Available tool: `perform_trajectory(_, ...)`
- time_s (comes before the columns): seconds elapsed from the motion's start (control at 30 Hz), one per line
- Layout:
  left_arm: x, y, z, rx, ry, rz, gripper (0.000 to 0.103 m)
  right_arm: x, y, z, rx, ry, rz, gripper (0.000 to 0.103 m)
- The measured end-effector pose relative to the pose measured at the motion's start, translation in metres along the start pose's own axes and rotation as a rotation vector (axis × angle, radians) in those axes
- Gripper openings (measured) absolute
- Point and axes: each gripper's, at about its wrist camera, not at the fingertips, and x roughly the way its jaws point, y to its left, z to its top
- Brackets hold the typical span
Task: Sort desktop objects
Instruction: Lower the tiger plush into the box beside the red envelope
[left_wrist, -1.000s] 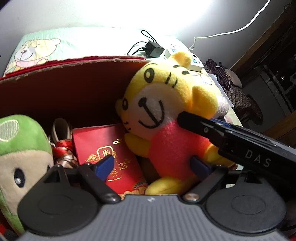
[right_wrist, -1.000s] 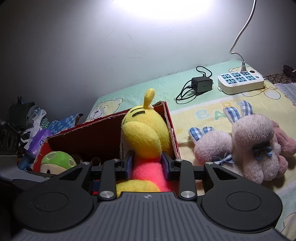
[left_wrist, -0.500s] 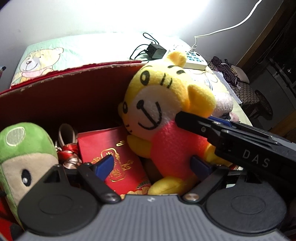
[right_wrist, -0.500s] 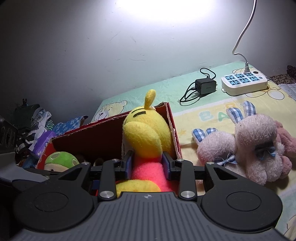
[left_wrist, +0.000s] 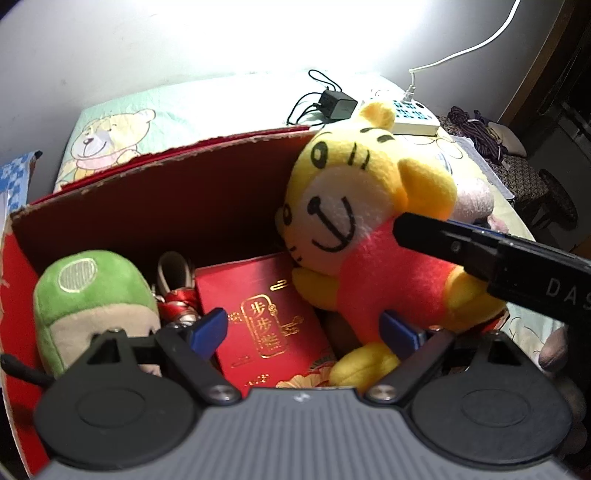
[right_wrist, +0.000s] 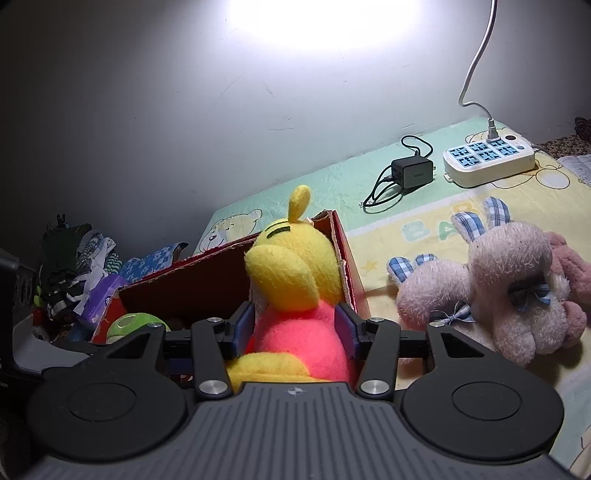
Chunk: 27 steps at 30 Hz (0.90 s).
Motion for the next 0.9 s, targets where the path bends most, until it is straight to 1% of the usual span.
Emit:
perform_trajectory(0.13, 0.002, -0.002, -0.001, 0.008, 0.000, 0.022, 0.092, 0.000, 0.000, -0.001, 0.003, -0.004, 0.001, 0.049)
perform_trajectory(0.37, 0.008, -0.008, -0.002, 0.030, 0.024, 0.061, 0.092, -0.001, 0.005, -0.008, -0.051, -0.024, -0.021, 0.049)
perform_trajectory(0.57, 0.010, -0.006, -0.001, 0.017, 0.033, 0.059, 0.092, -0.002, 0.005, -0.013, -0.078, -0.049, -0.022, 0.049)
perform_trajectory(0.7, 0.010, -0.007, -0.001, 0.015, 0.036, 0.058, 0.092, -0.003, 0.007, -0.019, -0.104, -0.084, -0.028, 0.049)
perform_trajectory(0.9, 0.011, -0.009, -0.001, 0.018, 0.044, 0.078, 0.092, -0.003, 0.006, -0.020, -0.112, -0.102, -0.025, 0.049)
